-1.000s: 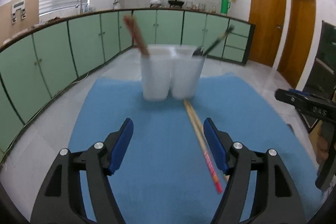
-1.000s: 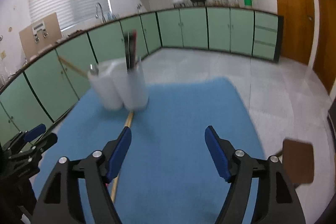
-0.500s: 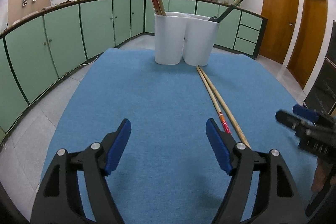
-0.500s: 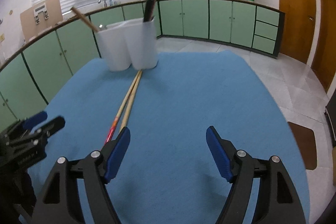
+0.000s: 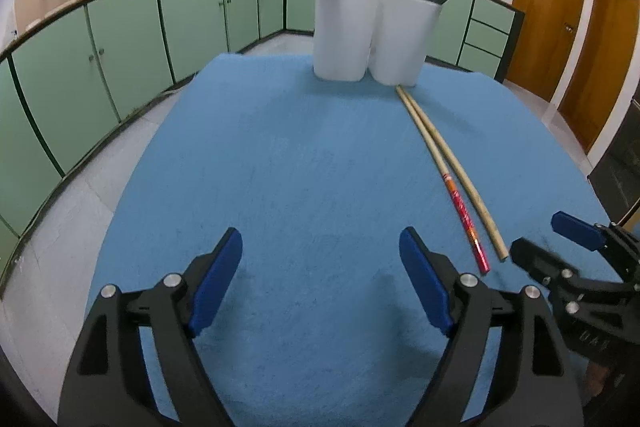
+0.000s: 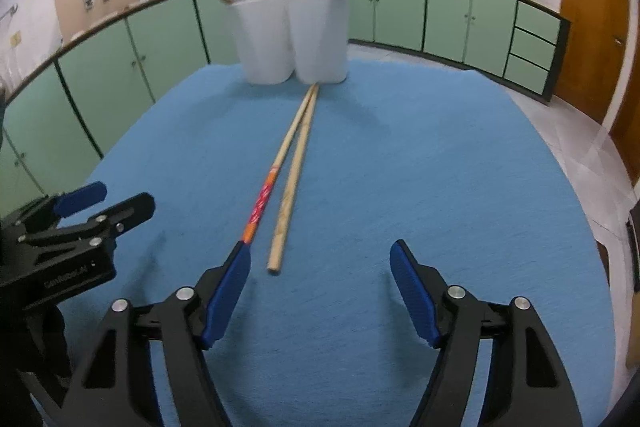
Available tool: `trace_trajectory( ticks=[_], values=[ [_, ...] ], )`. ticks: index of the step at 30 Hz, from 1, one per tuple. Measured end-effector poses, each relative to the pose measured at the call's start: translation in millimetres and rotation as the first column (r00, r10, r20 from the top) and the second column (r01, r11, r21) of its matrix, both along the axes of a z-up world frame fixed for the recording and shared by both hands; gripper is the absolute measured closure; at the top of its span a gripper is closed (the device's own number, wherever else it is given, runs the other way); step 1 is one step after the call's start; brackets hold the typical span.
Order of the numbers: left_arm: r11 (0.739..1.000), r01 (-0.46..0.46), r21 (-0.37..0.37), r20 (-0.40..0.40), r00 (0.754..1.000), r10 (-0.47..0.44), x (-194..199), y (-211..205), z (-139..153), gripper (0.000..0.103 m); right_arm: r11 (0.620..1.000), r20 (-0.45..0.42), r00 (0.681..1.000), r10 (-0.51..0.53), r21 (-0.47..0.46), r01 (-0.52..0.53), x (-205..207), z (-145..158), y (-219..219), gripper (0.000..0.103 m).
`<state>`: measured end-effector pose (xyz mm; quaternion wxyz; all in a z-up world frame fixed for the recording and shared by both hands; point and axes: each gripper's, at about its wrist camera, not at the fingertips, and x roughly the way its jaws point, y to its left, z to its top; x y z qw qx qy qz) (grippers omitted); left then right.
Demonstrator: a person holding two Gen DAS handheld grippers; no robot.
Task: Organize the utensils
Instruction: 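Move both open grippers back over the last two chopsticks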
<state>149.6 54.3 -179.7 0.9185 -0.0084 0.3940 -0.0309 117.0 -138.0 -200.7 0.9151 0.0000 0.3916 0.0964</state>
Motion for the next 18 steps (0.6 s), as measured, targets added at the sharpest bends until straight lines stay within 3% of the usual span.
trace_trajectory(
  ticks=[8, 11, 13, 18],
  values=[
    [1.0, -0.002, 0.006, -0.015, 1.0, 0.002, -1, 0, -4, 0.024, 0.998, -0.047, 0.999, 0.018, -0.058, -0.021, 6, -7, 16, 0.062],
    [1.0, 0.0, 0.015, -0.018, 1.0, 0.0, -1, -2, -4, 0.024, 0.997, -0.045, 0.998, 0.047, -0.062, -0.05, 4, -6, 21, 0.079],
    [1.0, 0.005, 0.011, -0.018, 1.0, -0.005, -2, -3, -4, 0.024, 0.997, -0.047, 0.997, 0.062, -0.052, -0.064, 2, -7, 21, 0.095],
    [1.0, 0.017, 0.014, -0.023, 1.0, -0.017, -4, -11, -5, 0.024, 0.998, -0.053, 0.997, 0.057, 0.007, -0.057, 3, -5, 10, 0.096]
  ],
)
